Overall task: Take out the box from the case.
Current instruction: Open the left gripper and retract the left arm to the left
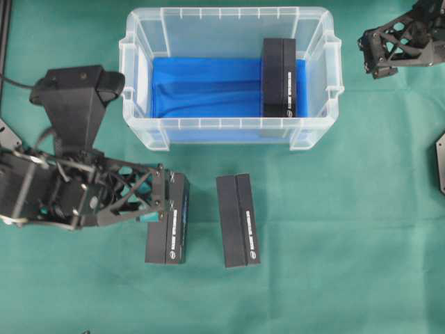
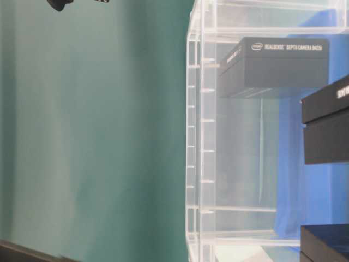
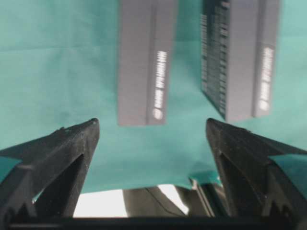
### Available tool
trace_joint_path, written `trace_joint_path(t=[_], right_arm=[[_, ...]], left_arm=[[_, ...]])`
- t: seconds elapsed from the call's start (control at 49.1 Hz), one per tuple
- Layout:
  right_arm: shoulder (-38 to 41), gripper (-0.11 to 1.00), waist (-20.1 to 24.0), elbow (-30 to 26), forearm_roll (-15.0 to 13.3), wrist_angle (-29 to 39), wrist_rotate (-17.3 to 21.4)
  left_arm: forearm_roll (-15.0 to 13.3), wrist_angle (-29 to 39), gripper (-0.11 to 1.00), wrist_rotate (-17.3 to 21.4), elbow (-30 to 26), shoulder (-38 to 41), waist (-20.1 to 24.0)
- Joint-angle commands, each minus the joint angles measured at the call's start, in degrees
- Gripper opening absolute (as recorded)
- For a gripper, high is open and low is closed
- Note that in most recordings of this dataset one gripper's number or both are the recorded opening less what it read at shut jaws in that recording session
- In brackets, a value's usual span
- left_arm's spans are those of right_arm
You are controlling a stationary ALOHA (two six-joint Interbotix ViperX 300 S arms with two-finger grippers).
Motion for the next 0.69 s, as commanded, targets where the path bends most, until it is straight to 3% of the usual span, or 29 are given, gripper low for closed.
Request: trace_joint_path(t=[0.0, 0.326, 0.672], right_arm=[[-0.79, 0.92, 0.09, -0.62, -0.18, 0.00, -0.09], [-0.79, 0.92, 0.09, -0.62, 0.00, 0.09, -0.09], [-0.79, 0.92, 0.09, -0.62, 0.00, 0.09, 0.09]], left_arm=[[0.26, 0.18, 0.92, 0.97, -2.29, -1.05, 0.79], [0.26, 0.35, 0.92, 1.49, -1.23, -1.67, 0.53], [-0.44, 4.66, 0.91, 0.79, 7.65, -9.58, -3.78]])
